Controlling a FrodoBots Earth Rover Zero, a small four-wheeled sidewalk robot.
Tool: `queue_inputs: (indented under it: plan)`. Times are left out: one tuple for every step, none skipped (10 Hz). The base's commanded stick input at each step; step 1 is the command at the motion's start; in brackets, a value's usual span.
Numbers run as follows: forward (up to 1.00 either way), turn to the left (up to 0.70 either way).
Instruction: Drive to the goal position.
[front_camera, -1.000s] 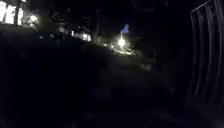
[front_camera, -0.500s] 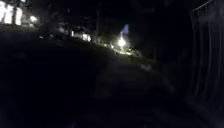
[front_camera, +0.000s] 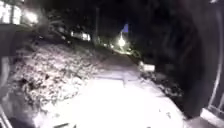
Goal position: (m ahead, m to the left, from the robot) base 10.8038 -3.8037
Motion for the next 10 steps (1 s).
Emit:
queue_inputs:
  plan:
    - [0.45,-0.27]
    - [0.45,-0.26]
    - [0.45,-0.13]
    - [0.45,-0.03]
    - [0.45,0.0]
    - [0.45,0.0]
    - [0.45,0.0]
    - [0.45,0.0]
    - [0.45,0.0]
    - [0.45,0.0]
